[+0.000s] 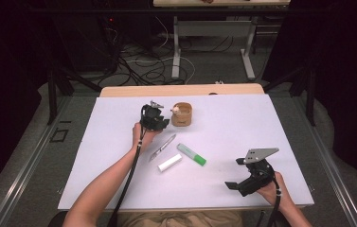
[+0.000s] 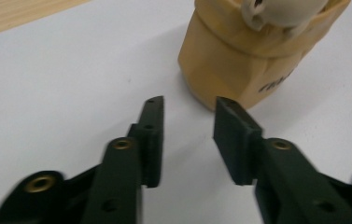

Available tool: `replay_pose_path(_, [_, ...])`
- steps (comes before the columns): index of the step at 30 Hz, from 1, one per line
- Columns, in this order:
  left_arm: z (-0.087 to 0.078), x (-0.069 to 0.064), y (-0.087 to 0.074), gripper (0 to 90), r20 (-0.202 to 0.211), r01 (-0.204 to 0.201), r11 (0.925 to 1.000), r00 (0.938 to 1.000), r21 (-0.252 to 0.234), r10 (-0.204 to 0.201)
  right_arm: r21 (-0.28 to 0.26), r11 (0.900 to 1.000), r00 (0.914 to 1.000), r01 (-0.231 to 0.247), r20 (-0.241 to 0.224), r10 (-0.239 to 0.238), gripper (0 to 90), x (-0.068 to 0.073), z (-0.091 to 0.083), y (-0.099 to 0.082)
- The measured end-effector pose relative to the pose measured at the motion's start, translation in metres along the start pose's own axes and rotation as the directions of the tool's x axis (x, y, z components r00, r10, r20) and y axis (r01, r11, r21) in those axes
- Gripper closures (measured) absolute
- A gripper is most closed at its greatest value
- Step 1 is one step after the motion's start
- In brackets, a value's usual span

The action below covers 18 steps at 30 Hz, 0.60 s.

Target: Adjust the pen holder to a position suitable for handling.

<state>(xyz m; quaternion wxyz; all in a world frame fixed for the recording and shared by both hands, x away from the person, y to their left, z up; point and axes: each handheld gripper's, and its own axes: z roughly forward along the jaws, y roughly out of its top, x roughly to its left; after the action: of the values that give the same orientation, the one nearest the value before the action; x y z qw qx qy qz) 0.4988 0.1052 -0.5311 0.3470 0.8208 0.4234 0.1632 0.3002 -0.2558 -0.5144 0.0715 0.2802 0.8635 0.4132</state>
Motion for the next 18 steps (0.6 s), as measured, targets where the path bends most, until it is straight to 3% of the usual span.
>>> replay_pose_path(13, [-0.039, 0.008, -0.027, 20.8, -0.004, -0.03, 0.9987, 0.9995, 0.041, 0.03, 0.011, 0.9999, 1.0, 0.0, 0.002, 0.0, 0.9, 0.0, -0.001, 0.0])
replay_pose_path(18, [-0.054, 0.007, -0.038, 15.1, -0.008, -0.034, 0.9978, 0.9994, 0.056, 0.035, 0.006, 1.0, 1.0, -0.002, -0.001, 0.002, 0.9, 0.001, 0.0, 0.0])
